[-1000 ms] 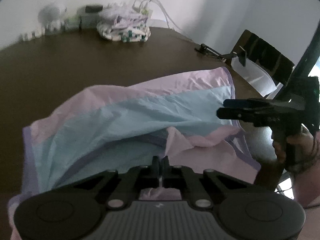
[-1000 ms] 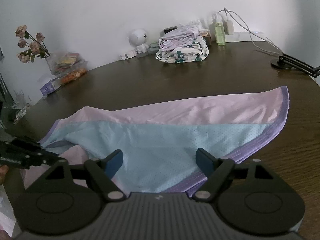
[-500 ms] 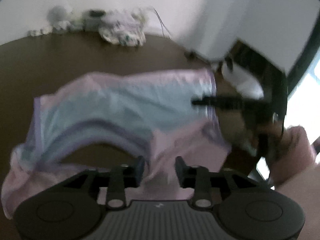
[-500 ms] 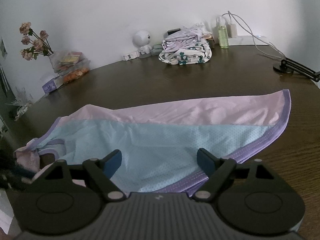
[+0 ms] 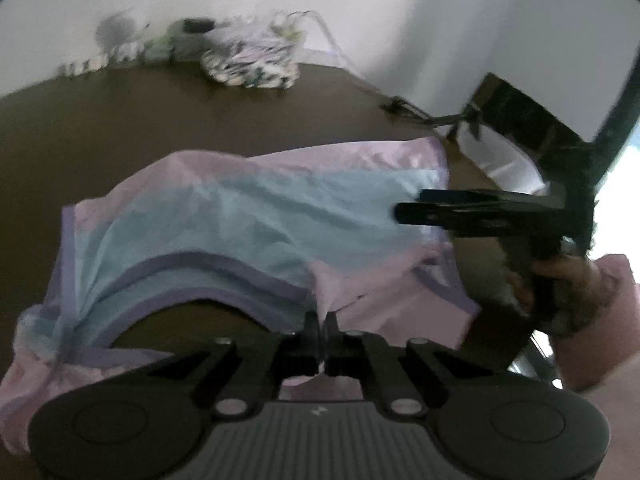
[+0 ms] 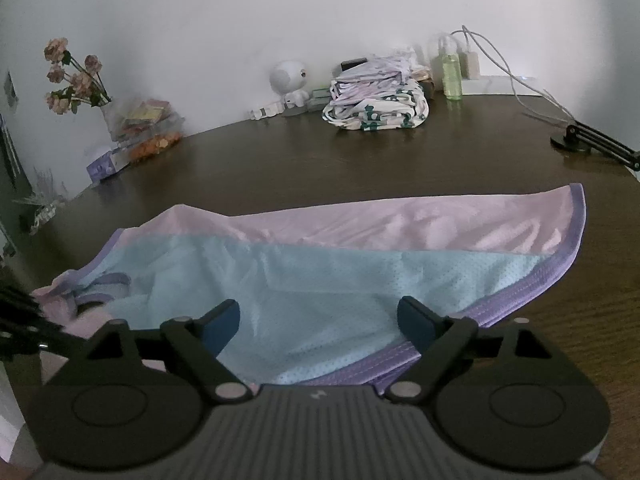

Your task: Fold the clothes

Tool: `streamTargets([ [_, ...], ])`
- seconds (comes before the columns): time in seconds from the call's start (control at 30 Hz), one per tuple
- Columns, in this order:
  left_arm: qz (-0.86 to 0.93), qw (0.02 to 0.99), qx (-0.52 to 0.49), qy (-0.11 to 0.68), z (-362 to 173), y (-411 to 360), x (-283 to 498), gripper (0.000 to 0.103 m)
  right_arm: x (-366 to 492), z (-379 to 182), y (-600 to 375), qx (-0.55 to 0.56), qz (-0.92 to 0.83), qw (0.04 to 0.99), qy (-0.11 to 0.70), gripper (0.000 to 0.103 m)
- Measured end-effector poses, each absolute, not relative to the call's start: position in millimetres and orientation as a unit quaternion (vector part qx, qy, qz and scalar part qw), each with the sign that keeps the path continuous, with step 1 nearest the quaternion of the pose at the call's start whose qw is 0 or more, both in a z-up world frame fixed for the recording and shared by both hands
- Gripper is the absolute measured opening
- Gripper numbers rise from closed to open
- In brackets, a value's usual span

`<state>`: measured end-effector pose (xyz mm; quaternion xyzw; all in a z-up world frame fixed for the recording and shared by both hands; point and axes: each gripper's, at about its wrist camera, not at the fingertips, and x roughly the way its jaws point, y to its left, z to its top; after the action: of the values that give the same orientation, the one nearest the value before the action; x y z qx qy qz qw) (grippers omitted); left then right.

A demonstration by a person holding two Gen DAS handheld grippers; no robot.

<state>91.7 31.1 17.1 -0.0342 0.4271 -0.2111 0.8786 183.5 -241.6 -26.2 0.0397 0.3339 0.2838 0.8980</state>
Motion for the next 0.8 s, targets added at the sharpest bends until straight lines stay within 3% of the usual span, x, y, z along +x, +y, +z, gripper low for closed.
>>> streamTargets([
  [0.17,-0.21,0.878,0.006,0.43,22,25,71,0.005,184,-26,-241,0.039,0.285,0.898,0.333,0.089],
  [0.2,-0.209,0.877,0.002,0.432,22,26,71,0.019,183,-26,-240,0.038,0.285,0.898,0.333,0.089],
  [0.23,-0.205,0.879,-0.003,0.43,22,30,72,0.044,183,-27,-240,0.036,0.285,0.898,0.332,0.09],
  [0.3,-0.194,0.888,-0.014,0.417,27,40,72,0.058,184,-27,-239,0.033,0.285,0.898,0.332,0.09],
  [0.43,-0.129,0.91,-0.036,0.392,39,76,82,0.058,184,-26,-238,0.03,0.286,0.897,0.335,0.091],
  [0.6,-0.026,0.909,0.056,0.412,21,97,105,0.053,182,-26,-234,0.021,0.284,0.899,0.334,0.093],
  [0.77,-0.037,0.896,0.061,0.438,12,111,116,0.034,182,-27,-228,0.01,0.279,0.899,0.336,0.096],
  [0.8,-0.042,0.895,0.05,0.441,13,116,116,0.022,182,-27,-227,0.007,0.277,0.9,0.337,0.096],
])
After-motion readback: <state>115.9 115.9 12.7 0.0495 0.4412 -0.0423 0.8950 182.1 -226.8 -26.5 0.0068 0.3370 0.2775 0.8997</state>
